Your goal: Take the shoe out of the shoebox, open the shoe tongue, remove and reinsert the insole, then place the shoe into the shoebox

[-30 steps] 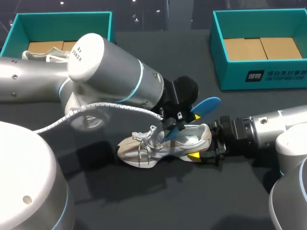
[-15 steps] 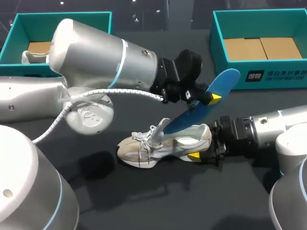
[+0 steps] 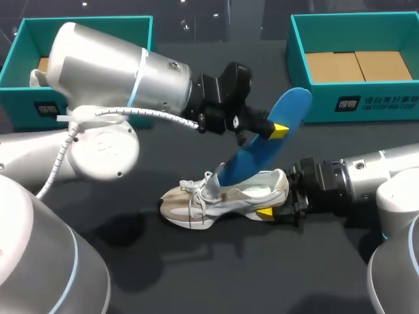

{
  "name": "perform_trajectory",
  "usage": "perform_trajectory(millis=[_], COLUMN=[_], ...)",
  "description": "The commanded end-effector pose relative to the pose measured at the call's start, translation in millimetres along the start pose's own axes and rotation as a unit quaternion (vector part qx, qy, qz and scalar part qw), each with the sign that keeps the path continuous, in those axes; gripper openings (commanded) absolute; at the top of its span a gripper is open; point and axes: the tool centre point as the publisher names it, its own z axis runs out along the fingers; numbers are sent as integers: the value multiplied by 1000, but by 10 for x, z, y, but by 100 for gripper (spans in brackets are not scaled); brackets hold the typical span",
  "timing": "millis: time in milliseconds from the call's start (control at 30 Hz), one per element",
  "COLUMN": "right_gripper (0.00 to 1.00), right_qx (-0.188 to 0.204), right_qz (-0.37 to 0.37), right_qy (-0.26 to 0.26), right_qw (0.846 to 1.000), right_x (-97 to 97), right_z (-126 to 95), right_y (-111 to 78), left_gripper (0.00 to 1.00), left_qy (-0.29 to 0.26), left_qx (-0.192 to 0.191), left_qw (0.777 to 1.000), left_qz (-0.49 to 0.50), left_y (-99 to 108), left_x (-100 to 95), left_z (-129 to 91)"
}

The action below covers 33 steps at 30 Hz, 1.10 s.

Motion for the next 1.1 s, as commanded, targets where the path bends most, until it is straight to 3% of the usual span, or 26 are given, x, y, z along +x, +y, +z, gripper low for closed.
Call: perform_trajectory(millis=[33,167,267,733,1100], right_gripper=[0,0,0,0,0], right_qx=[2,2,2,2,2], right_qz=[0,0,0,0,0], right_qy=[-1,-1,-1,-1,-1], right_qw=[1000,1000,1000,1000,1000], right_x=[11,11,11,11,11], right_z=[2,2,2,2,2], right_y=[-3,-3,-3,-3,-3], left_gripper=[0,0,0,0,0], left_qy=[30,35,61,61,55], left_qx=[57,105,141,141,169], left_qw=[998,993,986,986,976], left_qz=[-19,-39,-68,-68,-123], left_y=[-77,-232,-411,-411,-289], left_x=[88,207,340,340,627], left_z=[-258,-476,-806,-806,-1121])
